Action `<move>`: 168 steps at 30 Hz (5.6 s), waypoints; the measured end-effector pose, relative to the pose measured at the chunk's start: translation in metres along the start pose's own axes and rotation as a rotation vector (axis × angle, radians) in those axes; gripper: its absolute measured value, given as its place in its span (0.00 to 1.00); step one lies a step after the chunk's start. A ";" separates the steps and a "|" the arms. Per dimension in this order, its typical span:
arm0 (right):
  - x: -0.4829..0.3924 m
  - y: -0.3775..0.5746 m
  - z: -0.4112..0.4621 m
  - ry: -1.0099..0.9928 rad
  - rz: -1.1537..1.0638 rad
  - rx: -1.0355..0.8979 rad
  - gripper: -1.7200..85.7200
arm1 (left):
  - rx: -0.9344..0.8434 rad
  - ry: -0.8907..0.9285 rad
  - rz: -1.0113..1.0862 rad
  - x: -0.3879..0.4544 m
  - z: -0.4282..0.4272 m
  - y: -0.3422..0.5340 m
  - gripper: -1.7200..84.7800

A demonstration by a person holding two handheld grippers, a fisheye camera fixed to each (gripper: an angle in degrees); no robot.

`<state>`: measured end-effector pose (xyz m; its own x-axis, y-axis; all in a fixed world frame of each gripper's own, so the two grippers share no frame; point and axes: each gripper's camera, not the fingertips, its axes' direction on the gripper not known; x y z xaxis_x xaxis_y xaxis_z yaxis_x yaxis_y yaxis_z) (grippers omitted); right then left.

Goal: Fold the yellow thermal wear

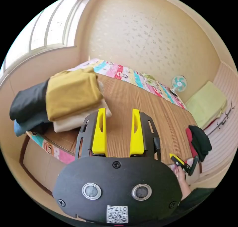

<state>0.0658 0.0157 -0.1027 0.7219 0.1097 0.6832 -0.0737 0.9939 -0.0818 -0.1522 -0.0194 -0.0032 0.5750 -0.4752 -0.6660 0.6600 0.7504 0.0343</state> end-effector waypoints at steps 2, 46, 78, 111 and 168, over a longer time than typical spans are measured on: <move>-0.007 0.012 0.009 0.031 -0.025 0.038 0.03 | 0.019 -0.088 -0.026 -0.005 0.040 -0.044 0.19; 0.061 0.086 0.003 -0.241 0.102 -0.143 0.03 | 0.009 1.293 0.401 0.000 -0.309 0.134 0.03; -0.055 0.169 -0.348 -0.274 -0.267 0.729 0.06 | 0.570 1.866 0.243 -0.084 -0.473 0.035 0.03; 0.019 0.063 0.088 0.011 -0.088 -0.229 0.04 | -0.443 0.139 0.217 0.131 0.042 0.075 0.08; 0.106 0.091 0.071 -0.167 0.057 -0.099 0.02 | -0.356 0.610 0.067 -0.001 -0.069 0.178 0.17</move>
<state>0.0866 0.1185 0.0134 0.5934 0.1741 0.7859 -0.0374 0.9812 -0.1891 -0.0688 0.1464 -0.0482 0.1666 -0.1583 -0.9732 0.3743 0.9233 -0.0861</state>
